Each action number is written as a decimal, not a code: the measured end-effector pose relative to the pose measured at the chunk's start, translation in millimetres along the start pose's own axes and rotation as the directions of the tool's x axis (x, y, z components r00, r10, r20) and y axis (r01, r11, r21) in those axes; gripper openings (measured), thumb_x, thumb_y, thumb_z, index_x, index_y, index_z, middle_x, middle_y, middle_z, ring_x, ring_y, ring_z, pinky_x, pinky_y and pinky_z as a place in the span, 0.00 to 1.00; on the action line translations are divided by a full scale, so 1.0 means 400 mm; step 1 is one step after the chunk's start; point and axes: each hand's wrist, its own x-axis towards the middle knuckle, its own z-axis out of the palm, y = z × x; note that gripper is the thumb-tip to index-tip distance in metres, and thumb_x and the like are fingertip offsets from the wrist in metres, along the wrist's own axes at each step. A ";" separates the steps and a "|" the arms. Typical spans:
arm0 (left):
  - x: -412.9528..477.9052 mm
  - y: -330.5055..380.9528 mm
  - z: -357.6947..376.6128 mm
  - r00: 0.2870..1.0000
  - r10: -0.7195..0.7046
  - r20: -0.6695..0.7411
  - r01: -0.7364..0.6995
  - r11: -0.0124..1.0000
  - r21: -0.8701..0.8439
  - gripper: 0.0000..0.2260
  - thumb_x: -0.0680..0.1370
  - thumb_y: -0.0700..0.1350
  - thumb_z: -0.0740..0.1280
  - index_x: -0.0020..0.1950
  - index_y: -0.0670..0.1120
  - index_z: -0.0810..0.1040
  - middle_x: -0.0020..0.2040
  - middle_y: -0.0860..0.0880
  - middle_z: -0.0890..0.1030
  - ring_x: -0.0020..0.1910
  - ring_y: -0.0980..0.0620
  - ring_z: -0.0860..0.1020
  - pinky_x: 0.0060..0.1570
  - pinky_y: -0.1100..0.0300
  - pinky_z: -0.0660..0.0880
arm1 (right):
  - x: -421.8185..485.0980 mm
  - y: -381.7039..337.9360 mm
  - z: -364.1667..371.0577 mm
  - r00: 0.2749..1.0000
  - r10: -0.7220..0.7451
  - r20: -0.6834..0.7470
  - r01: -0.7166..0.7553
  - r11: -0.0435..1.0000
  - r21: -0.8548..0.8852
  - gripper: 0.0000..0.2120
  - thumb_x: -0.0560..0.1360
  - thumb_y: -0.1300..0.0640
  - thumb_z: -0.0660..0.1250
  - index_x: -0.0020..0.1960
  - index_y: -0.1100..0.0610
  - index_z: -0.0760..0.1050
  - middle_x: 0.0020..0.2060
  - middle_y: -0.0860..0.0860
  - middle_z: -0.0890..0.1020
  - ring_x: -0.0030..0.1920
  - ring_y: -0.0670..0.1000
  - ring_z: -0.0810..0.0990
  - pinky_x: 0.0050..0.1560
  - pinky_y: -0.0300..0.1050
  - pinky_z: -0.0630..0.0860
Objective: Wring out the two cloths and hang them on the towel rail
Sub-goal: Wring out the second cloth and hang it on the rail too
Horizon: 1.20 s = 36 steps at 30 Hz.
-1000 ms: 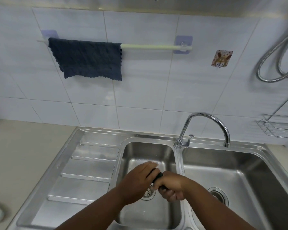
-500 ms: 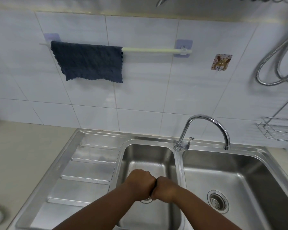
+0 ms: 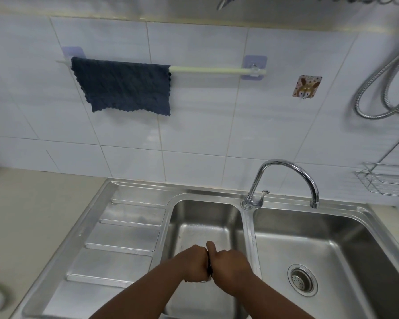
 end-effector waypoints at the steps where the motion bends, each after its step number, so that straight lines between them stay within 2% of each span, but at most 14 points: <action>1: -0.001 0.002 -0.002 1.000 0.000 0.004 0.001 1.000 -0.016 0.05 0.72 0.40 0.68 0.38 0.39 0.79 0.28 0.49 0.74 0.25 0.54 0.72 0.28 0.63 0.71 | -0.002 0.002 -0.002 1.000 -0.015 -0.008 0.015 0.998 -0.061 0.36 0.62 0.51 0.75 0.64 0.62 0.65 0.24 0.49 0.78 0.21 0.48 0.76 0.22 0.39 0.63; 3: -0.001 0.004 -0.005 1.000 0.018 -0.016 -0.018 1.000 0.001 0.07 0.73 0.38 0.66 0.34 0.40 0.76 0.28 0.49 0.72 0.26 0.54 0.70 0.29 0.63 0.69 | 0.000 0.002 -0.008 0.999 -0.001 -0.039 -0.003 0.997 -0.080 0.37 0.55 0.50 0.79 0.59 0.60 0.69 0.18 0.47 0.74 0.16 0.45 0.70 0.20 0.35 0.56; 5: -0.001 0.004 -0.003 0.997 0.049 -0.059 -0.045 0.996 0.079 0.08 0.73 0.37 0.64 0.33 0.40 0.74 0.28 0.48 0.72 0.27 0.53 0.70 0.31 0.61 0.71 | -0.002 0.000 0.001 1.000 0.006 -0.022 -0.006 1.000 -0.014 0.32 0.62 0.52 0.74 0.61 0.60 0.66 0.24 0.48 0.78 0.21 0.47 0.75 0.23 0.38 0.60; 7: -0.002 0.001 0.005 0.983 0.110 -0.147 -0.082 0.980 0.183 0.05 0.75 0.38 0.64 0.42 0.38 0.78 0.35 0.43 0.79 0.32 0.48 0.76 0.39 0.53 0.78 | 0.006 0.006 -0.001 0.993 0.108 0.057 -0.118 0.967 0.227 0.24 0.71 0.55 0.66 0.64 0.57 0.62 0.36 0.52 0.82 0.33 0.52 0.80 0.29 0.42 0.68; 9: -0.005 -0.007 0.014 0.956 0.159 -0.246 -0.100 0.967 0.235 0.08 0.76 0.41 0.65 0.54 0.41 0.76 0.46 0.41 0.81 0.41 0.44 0.80 0.46 0.48 0.80 | 0.013 0.027 -0.019 0.972 0.157 0.175 -0.224 0.845 0.486 0.23 0.70 0.55 0.69 0.61 0.54 0.63 0.40 0.51 0.80 0.39 0.51 0.81 0.32 0.40 0.71; 11: -0.007 -0.019 0.015 0.931 0.183 -0.317 -0.129 0.974 0.184 0.15 0.76 0.42 0.67 0.62 0.46 0.70 0.55 0.43 0.77 0.47 0.45 0.79 0.48 0.49 0.79 | 0.014 0.049 -0.049 0.966 0.168 0.198 -0.255 0.743 0.619 0.25 0.67 0.53 0.75 0.57 0.50 0.65 0.44 0.48 0.79 0.43 0.47 0.80 0.36 0.36 0.73; 14: -0.011 -0.032 -0.012 0.897 0.177 -0.405 -0.180 0.983 0.031 0.29 0.74 0.38 0.70 0.70 0.51 0.62 0.64 0.50 0.66 0.54 0.49 0.77 0.52 0.54 0.79 | 0.007 0.081 -0.079 0.976 0.186 0.111 -0.207 0.649 0.732 0.19 0.66 0.48 0.77 0.53 0.50 0.75 0.47 0.49 0.80 0.43 0.47 0.80 0.42 0.41 0.78; 18: -0.030 -0.039 -0.072 0.825 0.145 -0.546 -0.257 0.957 -0.134 0.22 0.73 0.39 0.71 0.62 0.52 0.65 0.59 0.49 0.69 0.52 0.52 0.75 0.52 0.57 0.77 | -0.006 0.093 -0.106 0.953 0.282 0.106 -0.228 0.446 0.866 0.14 0.79 0.53 0.66 0.65 0.50 0.77 0.49 0.51 0.83 0.36 0.39 0.83 0.34 0.36 0.78; 22: -0.055 -0.040 -0.108 0.802 0.165 -0.575 -0.285 0.950 -0.126 0.09 0.76 0.39 0.67 0.44 0.50 0.68 0.42 0.53 0.72 0.37 0.58 0.70 0.38 0.62 0.70 | -0.010 0.102 -0.121 0.918 0.351 0.186 -0.323 0.387 0.864 0.11 0.81 0.55 0.63 0.55 0.57 0.82 0.43 0.55 0.84 0.33 0.47 0.83 0.31 0.38 0.79; 25: -0.069 -0.033 -0.111 0.832 0.167 -0.529 -0.310 0.931 -0.193 0.02 0.78 0.40 0.66 0.46 0.45 0.75 0.40 0.51 0.78 0.38 0.56 0.77 0.38 0.62 0.73 | -0.003 0.093 -0.129 0.894 0.386 0.229 -0.342 0.255 0.905 0.09 0.80 0.55 0.64 0.48 0.59 0.80 0.42 0.58 0.83 0.37 0.53 0.85 0.32 0.43 0.80; 29: -0.085 -0.034 -0.128 0.812 0.048 -0.582 -0.335 0.855 -0.396 0.05 0.76 0.38 0.68 0.43 0.47 0.78 0.36 0.54 0.79 0.34 0.63 0.76 0.36 0.70 0.72 | 0.017 0.106 -0.122 0.861 0.476 0.179 -0.410 0.443 0.797 0.11 0.78 0.54 0.65 0.38 0.53 0.79 0.40 0.51 0.82 0.42 0.50 0.80 0.41 0.42 0.75; 31: -0.099 -0.045 -0.147 0.800 -0.010 -0.600 -0.331 0.827 -0.454 0.07 0.76 0.39 0.69 0.41 0.51 0.78 0.35 0.55 0.80 0.35 0.63 0.76 0.38 0.70 0.73 | 0.017 0.131 -0.109 0.790 0.582 0.193 -0.496 0.423 0.759 0.11 0.76 0.56 0.65 0.36 0.57 0.80 0.38 0.54 0.83 0.41 0.54 0.80 0.45 0.49 0.76; 33: -0.113 -0.064 -0.169 0.783 -0.060 -0.620 -0.339 0.794 -0.505 0.08 0.76 0.40 0.69 0.39 0.52 0.78 0.37 0.54 0.81 0.36 0.60 0.77 0.40 0.67 0.73 | 0.009 0.159 -0.092 0.698 0.681 0.223 -0.553 0.314 0.772 0.11 0.75 0.57 0.65 0.37 0.60 0.80 0.37 0.56 0.83 0.41 0.56 0.81 0.46 0.53 0.79; 36: -0.129 -0.088 -0.200 0.765 -0.157 -0.624 -0.339 0.725 -0.599 0.05 0.77 0.40 0.68 0.41 0.48 0.77 0.42 0.42 0.83 0.44 0.41 0.80 0.49 0.47 0.77 | -0.001 0.187 -0.075 0.617 0.733 0.286 -0.522 0.110 0.846 0.13 0.78 0.56 0.64 0.39 0.62 0.80 0.36 0.60 0.83 0.37 0.58 0.82 0.44 0.57 0.82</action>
